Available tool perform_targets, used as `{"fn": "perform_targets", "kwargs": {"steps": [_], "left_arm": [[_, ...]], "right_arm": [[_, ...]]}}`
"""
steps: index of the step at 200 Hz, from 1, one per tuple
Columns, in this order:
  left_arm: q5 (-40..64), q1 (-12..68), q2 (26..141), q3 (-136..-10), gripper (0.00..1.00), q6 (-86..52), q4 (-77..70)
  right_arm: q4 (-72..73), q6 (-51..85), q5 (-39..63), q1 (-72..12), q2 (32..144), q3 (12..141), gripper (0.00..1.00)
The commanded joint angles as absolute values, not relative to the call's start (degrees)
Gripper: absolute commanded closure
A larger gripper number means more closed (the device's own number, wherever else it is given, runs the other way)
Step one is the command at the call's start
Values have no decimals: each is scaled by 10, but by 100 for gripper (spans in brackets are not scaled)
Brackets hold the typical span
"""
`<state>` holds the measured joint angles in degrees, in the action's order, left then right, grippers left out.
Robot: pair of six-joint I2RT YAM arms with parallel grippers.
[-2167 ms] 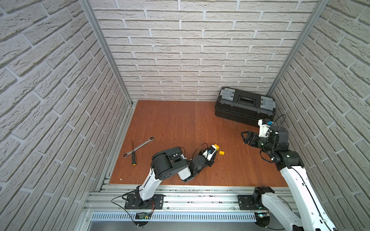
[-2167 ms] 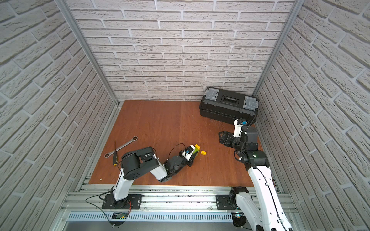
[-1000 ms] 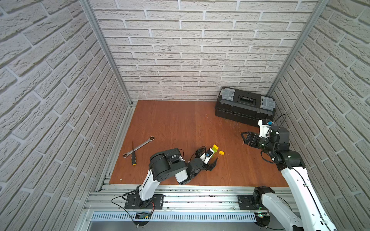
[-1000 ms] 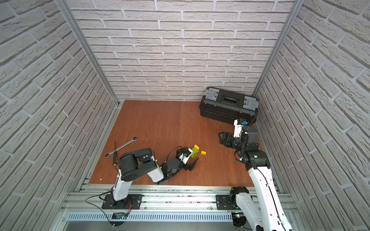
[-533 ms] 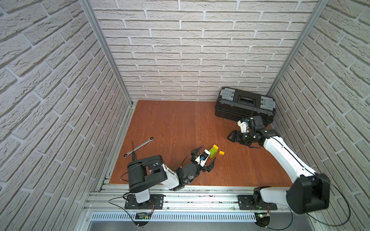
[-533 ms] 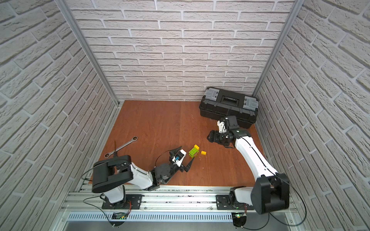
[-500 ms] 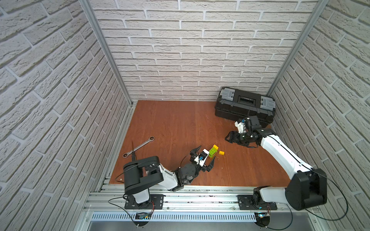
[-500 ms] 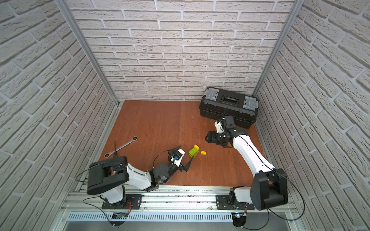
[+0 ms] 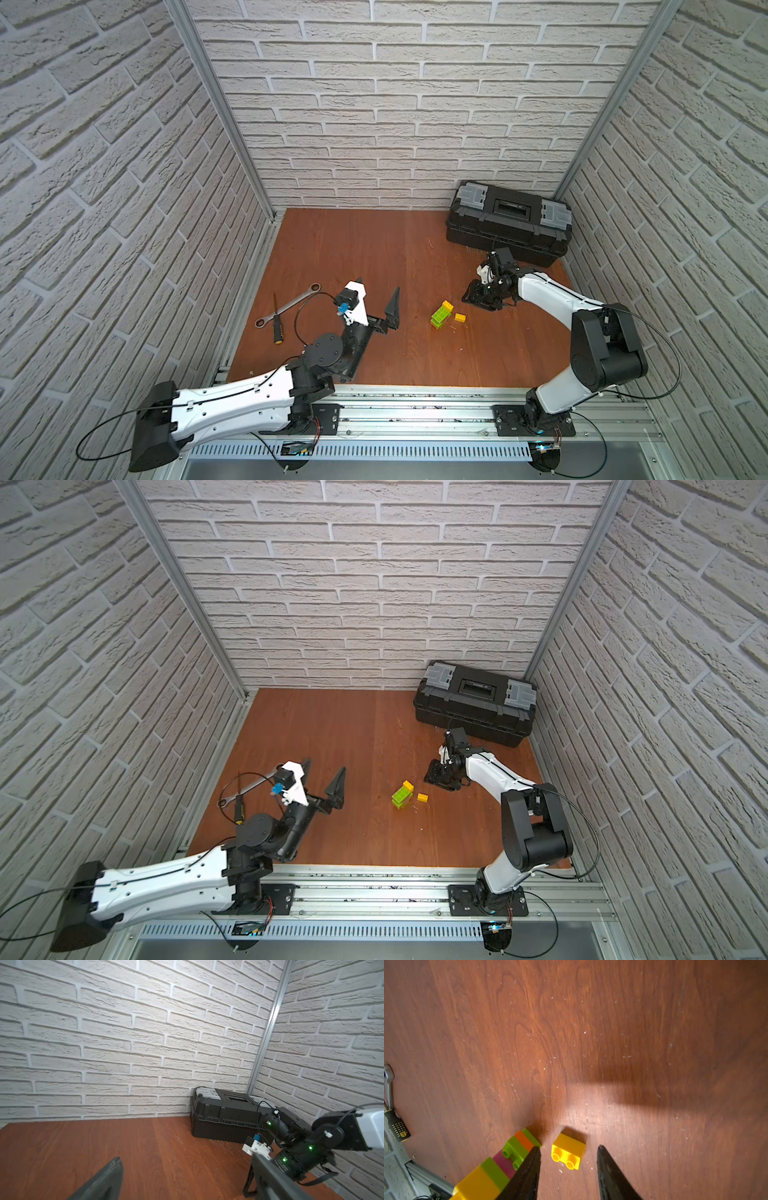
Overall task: Assemble a carrot with lego
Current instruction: Move the lego brick at the center of the board.
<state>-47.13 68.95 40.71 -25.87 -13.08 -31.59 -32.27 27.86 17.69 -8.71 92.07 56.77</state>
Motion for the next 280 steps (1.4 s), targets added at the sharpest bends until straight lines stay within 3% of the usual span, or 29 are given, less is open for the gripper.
{"fn": "perform_targets", "kwargs": {"steps": [1, 50, 82, 189, 218, 239, 280], "left_arm": [[-486, 670, 355, -281, 2, -233, -133], [-486, 638, 268, -272, 2, -411, 21], [-477, 632, 242, -276, 2, -446, 81], [-439, 617, 351, -365, 2, -483, 181], [-350, 618, 364, -364, 2, -390, 129], [-234, 610, 395, -398, 2, -300, 133], [41, 584, 524, -526, 4, -131, 241]], "right_arm": [[-292, 280, 176, -97, 936, 563, 56], [-275, 280, 185, -107, 965, 541, 61], [-272, 287, 177, -121, 948, 510, 63], [-324, 354, 179, -163, 825, 409, 69], [-362, 355, 182, -169, 783, 416, 55], [-442, 330, 132, -166, 752, 473, 34], [-577, 272, 37, -125, 700, 624, 27]]}}
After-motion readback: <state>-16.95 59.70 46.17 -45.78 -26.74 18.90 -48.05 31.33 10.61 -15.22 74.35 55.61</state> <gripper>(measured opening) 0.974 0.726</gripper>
